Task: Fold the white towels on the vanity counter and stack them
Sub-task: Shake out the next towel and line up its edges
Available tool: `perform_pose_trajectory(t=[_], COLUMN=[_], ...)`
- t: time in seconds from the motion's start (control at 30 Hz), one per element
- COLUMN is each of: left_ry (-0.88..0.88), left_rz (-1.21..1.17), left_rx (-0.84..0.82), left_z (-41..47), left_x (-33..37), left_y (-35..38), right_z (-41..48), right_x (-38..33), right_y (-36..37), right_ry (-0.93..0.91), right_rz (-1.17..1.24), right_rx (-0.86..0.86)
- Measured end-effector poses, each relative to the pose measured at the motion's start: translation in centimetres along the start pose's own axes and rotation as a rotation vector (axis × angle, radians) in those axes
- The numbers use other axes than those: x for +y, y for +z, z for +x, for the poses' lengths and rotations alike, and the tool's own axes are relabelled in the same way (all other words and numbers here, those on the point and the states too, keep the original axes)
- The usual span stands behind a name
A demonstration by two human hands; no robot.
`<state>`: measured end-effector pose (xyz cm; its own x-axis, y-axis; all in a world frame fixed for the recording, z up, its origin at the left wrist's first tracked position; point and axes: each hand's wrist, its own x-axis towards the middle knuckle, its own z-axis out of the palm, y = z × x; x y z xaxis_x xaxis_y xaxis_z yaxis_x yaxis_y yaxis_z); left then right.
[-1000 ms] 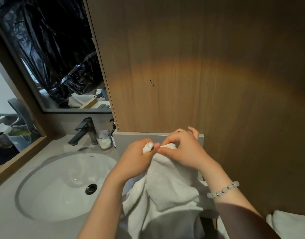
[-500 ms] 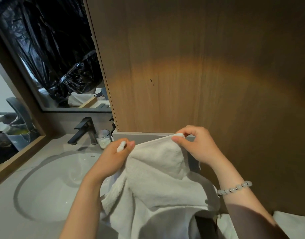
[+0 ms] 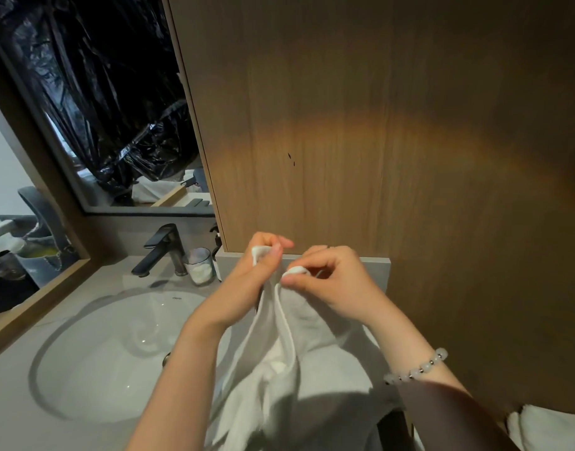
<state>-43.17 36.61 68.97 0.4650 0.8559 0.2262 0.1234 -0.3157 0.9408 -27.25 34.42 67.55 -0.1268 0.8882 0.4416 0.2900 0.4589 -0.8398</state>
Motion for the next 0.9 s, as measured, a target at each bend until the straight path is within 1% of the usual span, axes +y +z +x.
perform_pose_trajectory(t=[0.1, 0.13, 0.2, 0.23, 0.27, 0.33, 0.4, 0.53, 0.6, 0.67, 0.73, 0.8, 0.9], left_ry=[0.001, 0.015, 0.013, 0.004, -0.015, -0.121, -0.177, -0.200, -0.207, -0.183, -0.094, -0.039, 0.013], left_rz=[-0.179, -0.208, -0.270, -0.302, -0.321, -0.298, -0.353, -0.367, -0.392, -0.283, -0.107, -0.053, -0.010], left_rx=[-0.053, -0.028, 0.103, 0.118, 0.097, 0.065, -0.031, -0.053, -0.051, 0.018, 0.096, 0.165, 0.182], left_z=[0.2, 0.4, 1.1, 0.8, 0.4, 0.7, 0.0, 0.1, -0.2, -0.4, -0.6, -0.7, -0.8], left_x=[0.8, 1.3, 1.9, 1.9, 1.9, 1.9, 1.3, 0.1, 0.4, 0.5, 0.3, -0.1, 0.0], left_y=[1.1, 1.7, 2.6, 2.8, 2.9, 3.2, 2.7, 2.3, 2.1, 1.6, 0.8, 0.0, -0.1], right_z=[0.1, 0.1, 0.3, 0.4, 0.4, 0.5, 0.4, 0.1, 0.1, 0.1, 0.1, 0.0, -0.2], right_x=[-0.3, -0.3, -0.4, -0.4, -0.5, -0.6, -0.6, -0.3, -0.1, 0.1, 0.3, 0.4, 0.4], right_y=[0.7, 0.6, 0.3, 0.2, 0.0, 0.1, 0.1, 0.0, 0.0, -0.1, -0.4, -0.7, -1.0], right_ry=[-0.054, -0.070, -0.096, -0.103, -0.109, -0.118, -0.114, -0.115, -0.113, -0.101, -0.105, -0.108, -0.085], right_rz=[0.066, 0.070, 0.051, 0.049, 0.054, 0.094, 0.163, 0.177, 0.164, 0.169, 0.166, 0.146, 0.142], right_rx=[0.013, 0.032, 0.082, 0.097, 0.094, 0.056, 0.030, 0.038, 0.086, 0.157, 0.230, 0.279, 0.296])
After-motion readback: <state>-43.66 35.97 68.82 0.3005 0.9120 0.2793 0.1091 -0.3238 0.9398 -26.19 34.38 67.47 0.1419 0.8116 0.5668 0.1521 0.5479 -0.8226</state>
